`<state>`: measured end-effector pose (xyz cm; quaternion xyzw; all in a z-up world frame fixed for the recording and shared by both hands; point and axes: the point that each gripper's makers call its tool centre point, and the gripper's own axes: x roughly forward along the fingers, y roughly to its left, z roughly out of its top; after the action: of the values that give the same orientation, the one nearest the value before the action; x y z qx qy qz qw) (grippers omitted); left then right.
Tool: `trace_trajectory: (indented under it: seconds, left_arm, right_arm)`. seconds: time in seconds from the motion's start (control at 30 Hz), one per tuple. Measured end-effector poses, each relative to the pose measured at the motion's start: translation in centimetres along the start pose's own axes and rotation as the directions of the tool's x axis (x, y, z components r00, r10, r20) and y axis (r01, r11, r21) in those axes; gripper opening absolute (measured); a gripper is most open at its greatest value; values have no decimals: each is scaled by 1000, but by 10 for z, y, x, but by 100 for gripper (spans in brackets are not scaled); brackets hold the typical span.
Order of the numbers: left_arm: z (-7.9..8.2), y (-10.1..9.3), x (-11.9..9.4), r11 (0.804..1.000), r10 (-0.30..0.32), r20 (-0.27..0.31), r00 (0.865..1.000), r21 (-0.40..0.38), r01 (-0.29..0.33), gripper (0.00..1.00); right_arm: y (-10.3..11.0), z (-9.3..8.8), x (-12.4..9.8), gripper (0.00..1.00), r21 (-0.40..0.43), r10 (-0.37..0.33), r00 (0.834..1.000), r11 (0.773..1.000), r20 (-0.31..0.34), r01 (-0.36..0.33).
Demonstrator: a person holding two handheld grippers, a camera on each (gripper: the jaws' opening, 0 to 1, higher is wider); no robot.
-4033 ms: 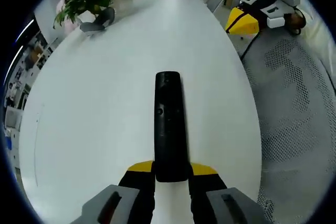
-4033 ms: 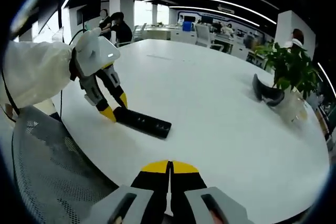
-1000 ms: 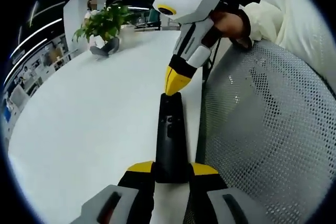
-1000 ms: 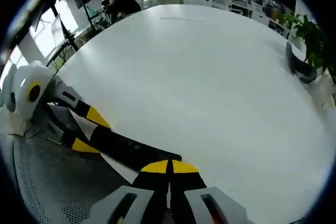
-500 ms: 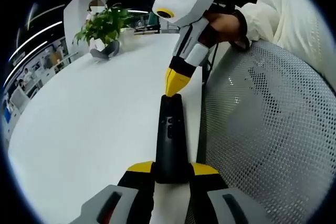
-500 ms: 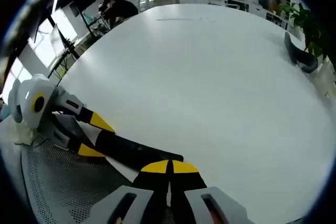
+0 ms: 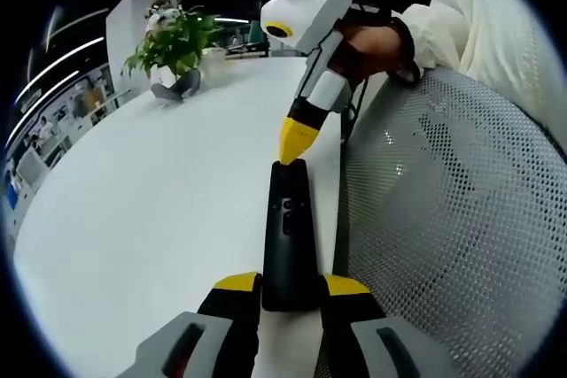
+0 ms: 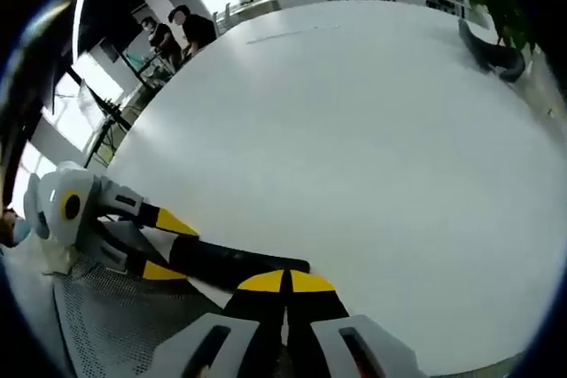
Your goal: Press the specified remote control buttons in sequence, fully releasing each button before pressing the next.
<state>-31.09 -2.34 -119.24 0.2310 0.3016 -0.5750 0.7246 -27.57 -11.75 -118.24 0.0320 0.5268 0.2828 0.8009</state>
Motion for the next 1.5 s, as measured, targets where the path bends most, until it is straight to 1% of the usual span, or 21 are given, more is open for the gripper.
trace_trajectory:
  seconds: [0.17,0.3,0.37,0.47,0.6,0.67,0.7,0.73,0.9,1.23,1.5]
  left_arm:
    - [0,0,0,1000,1,1,1000,1,-1,26]
    - [0,-1,0,1000,3,0,1000,1,-3,26]
    - [0,-1,1,1000,2,0,1000,6,-2,25]
    - [2,-1,2,1000,-1,1,1000,11,1,25]
    - [3,-2,3,1000,-3,6,1000,14,3,25]
    - [3,-2,3,1000,-2,8,1000,11,2,25]
    - [3,-2,2,1000,-1,9,1000,10,1,25]
    - [3,-2,2,1000,0,9,1000,7,0,25]
    - [1,-2,1,1000,5,1,1000,3,-5,25]
    - [-1,-2,-5,1000,11,-8,1000,-5,-11,25]
    - [-1,-2,-6,1000,8,-2,1000,-5,-8,25]
  right_arm:
    - [1,0,0,0,-8,-3,1000,1000,-8,3]
    - [3,-1,-1,0,-37,-14,1000,999,-20,14]
    - [4,0,-1,0,-43,-9,1000,999,-18,9]
    - [11,3,-2,0,-24,37,999,999,3,-37]
    - [12,0,1,0,-14,48,999,999,-20,-48]
    - [12,-1,1,0,-18,45,999,999,-24,-45]
    - [9,-3,2,0,-25,28,999,999,-36,-29]
    - [12,-1,3,0,-18,42,999,999,-23,-42]
    - [10,-2,2,0,18,47,999,999,-22,-46]
    - [9,-3,0,0,13,33,999,999,-21,-33]
    - [8,-3,1,0,15,31,999,999,-17,-31]
